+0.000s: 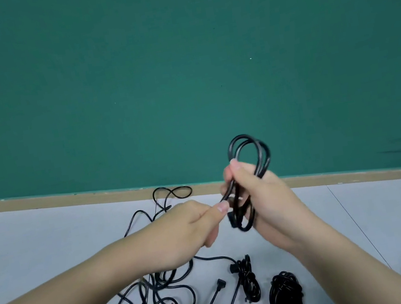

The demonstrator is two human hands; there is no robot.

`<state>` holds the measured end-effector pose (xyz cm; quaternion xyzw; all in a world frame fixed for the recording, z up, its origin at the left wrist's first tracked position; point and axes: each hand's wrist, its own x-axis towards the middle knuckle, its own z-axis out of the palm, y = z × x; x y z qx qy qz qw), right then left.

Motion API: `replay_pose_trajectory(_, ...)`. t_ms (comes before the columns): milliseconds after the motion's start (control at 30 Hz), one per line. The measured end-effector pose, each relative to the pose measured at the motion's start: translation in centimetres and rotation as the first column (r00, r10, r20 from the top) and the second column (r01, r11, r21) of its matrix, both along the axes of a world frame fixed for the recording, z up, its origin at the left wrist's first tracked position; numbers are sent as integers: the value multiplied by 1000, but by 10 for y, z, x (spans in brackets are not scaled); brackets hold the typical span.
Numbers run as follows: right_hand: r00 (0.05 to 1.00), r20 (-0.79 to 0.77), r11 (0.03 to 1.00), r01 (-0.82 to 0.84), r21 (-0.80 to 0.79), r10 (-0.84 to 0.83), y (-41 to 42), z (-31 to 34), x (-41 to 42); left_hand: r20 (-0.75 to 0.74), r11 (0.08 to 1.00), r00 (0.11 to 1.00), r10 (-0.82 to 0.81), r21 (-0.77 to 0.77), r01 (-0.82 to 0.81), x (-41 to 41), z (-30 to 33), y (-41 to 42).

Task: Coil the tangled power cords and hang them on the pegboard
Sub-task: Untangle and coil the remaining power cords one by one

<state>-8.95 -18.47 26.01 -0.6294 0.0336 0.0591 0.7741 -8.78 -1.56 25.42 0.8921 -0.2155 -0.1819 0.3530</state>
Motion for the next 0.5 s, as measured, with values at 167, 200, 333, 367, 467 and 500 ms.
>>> replay_pose_trajectory(167, 969, -167, 759, 248, 601, -184, -38, 17, 20, 54, 995, 997, -52, 90, 47, 10, 5, 25)
replay_pose_trajectory(200, 964, -189, 697, 266, 665, -187, -47, 19, 23, 83, 990, 994, -70, 132, 59, 12, 7, 32)
replay_pose_trajectory(333, 958, -194, 762, 285, 582, -210, -65, 15, 26, 253, 995, 964, -78, 79, 60, 15, 20, 52)
replay_pose_trajectory(367, 959, -193, 791, 279, 544, -205, -63, 12, 25, 284, 996, 955, -81, 49, 70, 14, 22, 54)
replay_pose_trajectory(467, 965, -172, 856, 254, 450, -196, -54, 10, 20, 281, 991, 958, -61, -94, 90, 9, 29, 54)
replay_pose_trajectory(500, 970, -162, 876, 236, 421, -183, -50, 12, 18, 272, 984, 961, -49, -151, 93, 7, 33, 53)
